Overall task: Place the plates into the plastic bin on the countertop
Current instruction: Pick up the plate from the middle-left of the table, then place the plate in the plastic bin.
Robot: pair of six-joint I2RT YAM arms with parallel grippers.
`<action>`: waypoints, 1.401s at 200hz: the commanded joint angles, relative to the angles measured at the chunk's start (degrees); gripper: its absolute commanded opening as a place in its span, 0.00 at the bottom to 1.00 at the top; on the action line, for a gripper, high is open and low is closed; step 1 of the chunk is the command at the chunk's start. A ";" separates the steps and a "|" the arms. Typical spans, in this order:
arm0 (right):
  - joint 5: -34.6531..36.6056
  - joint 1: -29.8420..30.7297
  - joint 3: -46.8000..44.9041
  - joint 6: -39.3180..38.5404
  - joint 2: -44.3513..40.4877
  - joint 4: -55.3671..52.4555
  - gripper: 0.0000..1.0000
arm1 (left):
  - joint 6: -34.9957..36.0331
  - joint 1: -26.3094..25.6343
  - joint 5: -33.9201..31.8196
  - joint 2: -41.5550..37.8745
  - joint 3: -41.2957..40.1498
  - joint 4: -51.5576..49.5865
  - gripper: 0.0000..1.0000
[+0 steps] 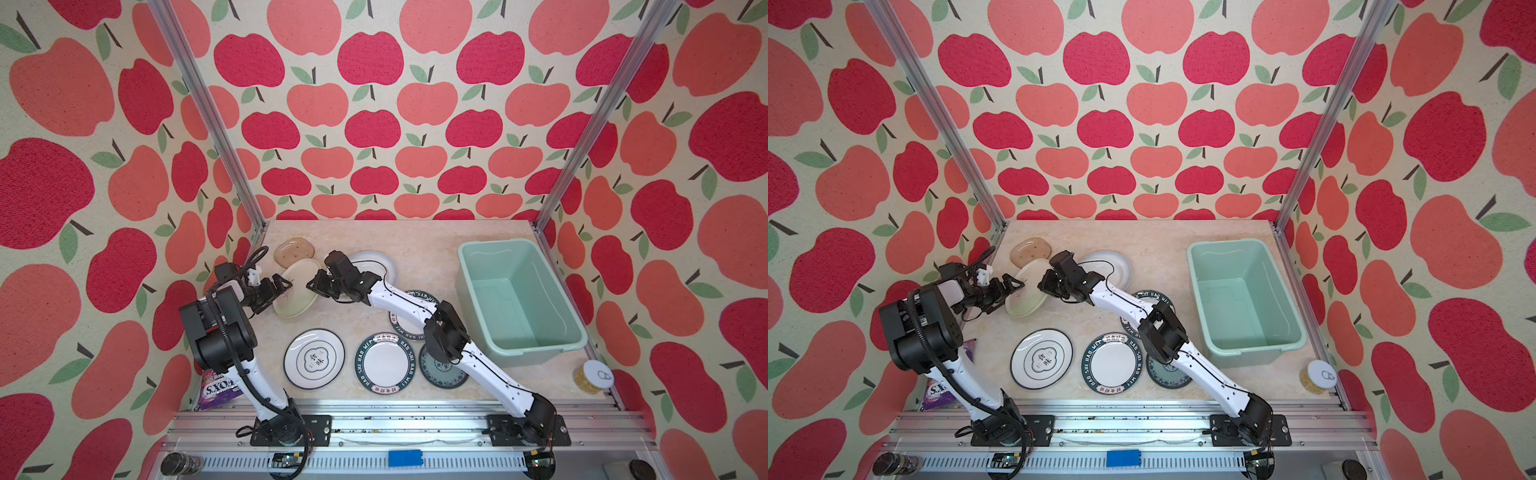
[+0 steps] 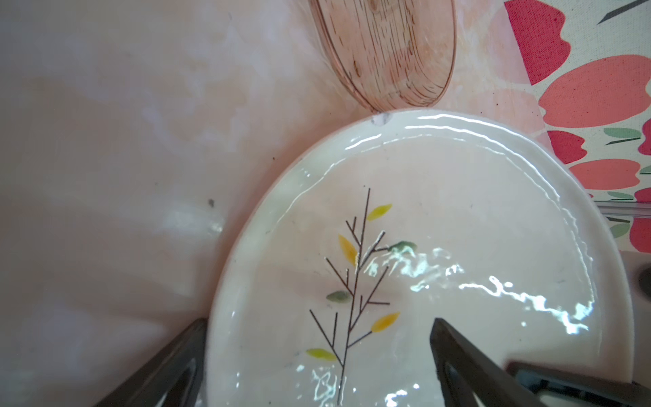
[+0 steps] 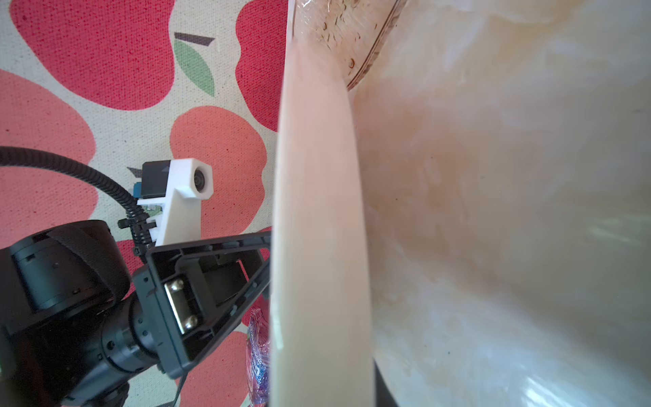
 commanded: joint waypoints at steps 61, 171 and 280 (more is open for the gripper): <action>5.70 0.25 -7.01 -9.85 -16.94 -7.13 0.00 | -23.12 1.89 12.90 -20.87 -13.77 16.22 0.99; 16.81 -4.02 -22.79 -19.47 -47.78 -19.17 0.00 | -27.15 -19.25 1.63 -26.90 -4.32 15.19 0.99; 44.94 -3.78 -52.76 -12.25 -93.74 -38.45 0.00 | -26.31 -44.47 0.19 -22.31 13.56 6.83 0.99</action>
